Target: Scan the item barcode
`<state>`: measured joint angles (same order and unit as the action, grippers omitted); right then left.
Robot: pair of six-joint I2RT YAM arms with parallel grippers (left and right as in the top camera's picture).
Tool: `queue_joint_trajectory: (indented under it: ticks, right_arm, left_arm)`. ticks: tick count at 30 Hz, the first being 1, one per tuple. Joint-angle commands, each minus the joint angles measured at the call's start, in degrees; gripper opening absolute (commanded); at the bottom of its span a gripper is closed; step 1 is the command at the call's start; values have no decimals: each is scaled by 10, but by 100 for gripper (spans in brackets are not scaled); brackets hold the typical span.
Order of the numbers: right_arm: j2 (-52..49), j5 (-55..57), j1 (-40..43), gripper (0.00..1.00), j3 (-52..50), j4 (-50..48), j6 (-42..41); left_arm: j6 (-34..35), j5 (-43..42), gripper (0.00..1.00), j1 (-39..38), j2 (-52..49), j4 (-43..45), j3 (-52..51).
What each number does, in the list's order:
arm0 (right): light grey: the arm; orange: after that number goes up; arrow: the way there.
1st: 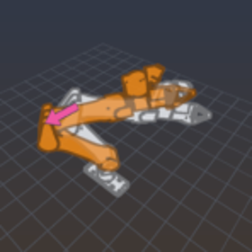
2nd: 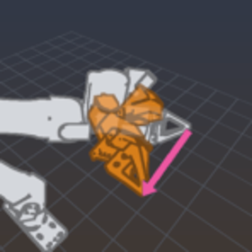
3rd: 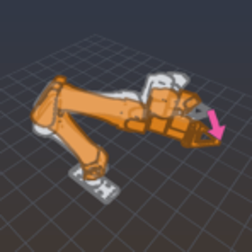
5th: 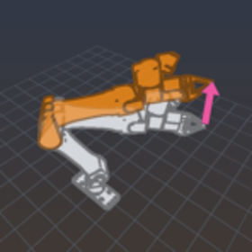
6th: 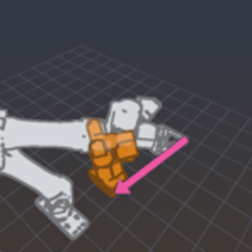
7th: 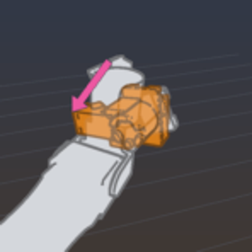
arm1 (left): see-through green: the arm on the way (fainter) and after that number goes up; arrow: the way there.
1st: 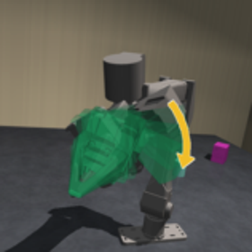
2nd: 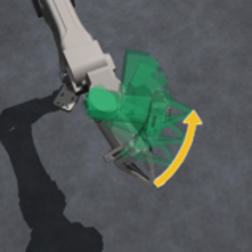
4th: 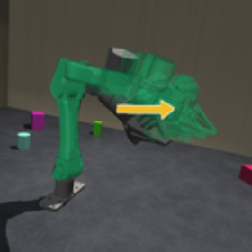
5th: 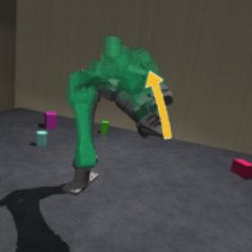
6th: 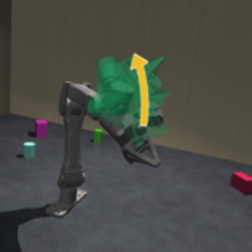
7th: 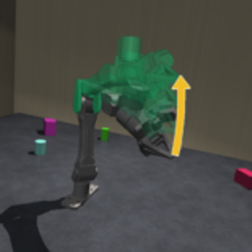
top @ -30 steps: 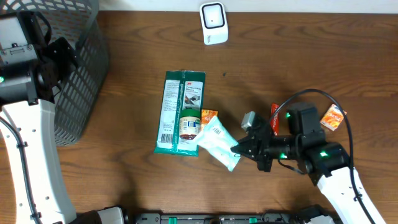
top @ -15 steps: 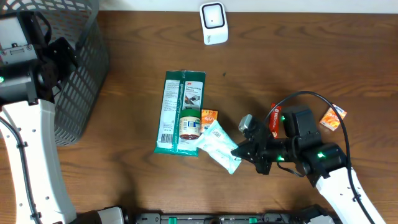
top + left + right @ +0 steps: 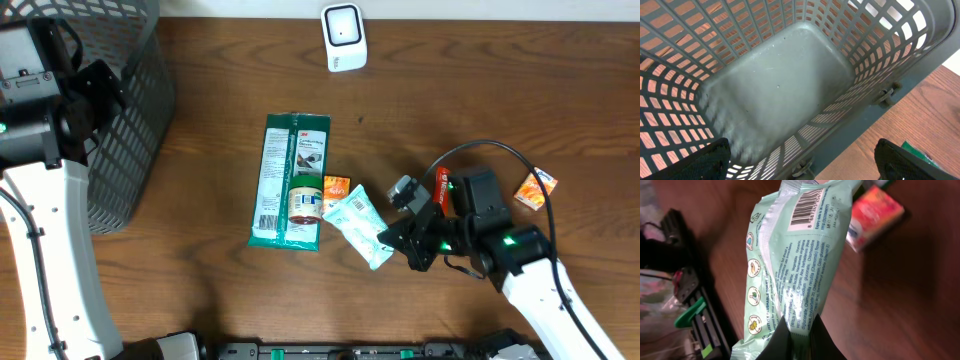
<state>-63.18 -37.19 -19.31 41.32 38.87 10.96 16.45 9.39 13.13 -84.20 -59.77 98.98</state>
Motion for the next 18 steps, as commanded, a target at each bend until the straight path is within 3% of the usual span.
queue_joint_trajectory:
  ticks: [1,13,18]
  right_arm:
    - [-28,13,-5,1,2,-9,-35]
    - [-82,33,-5,1,9,-20,-79]
    - [-83,61,-5,1,75,40,-88]
  left_arm:
    - [-5,7,93,3,1,0,3]
    - [-5,7,92,3,1,0,3]
    - [-5,7,92,3,1,0,3]
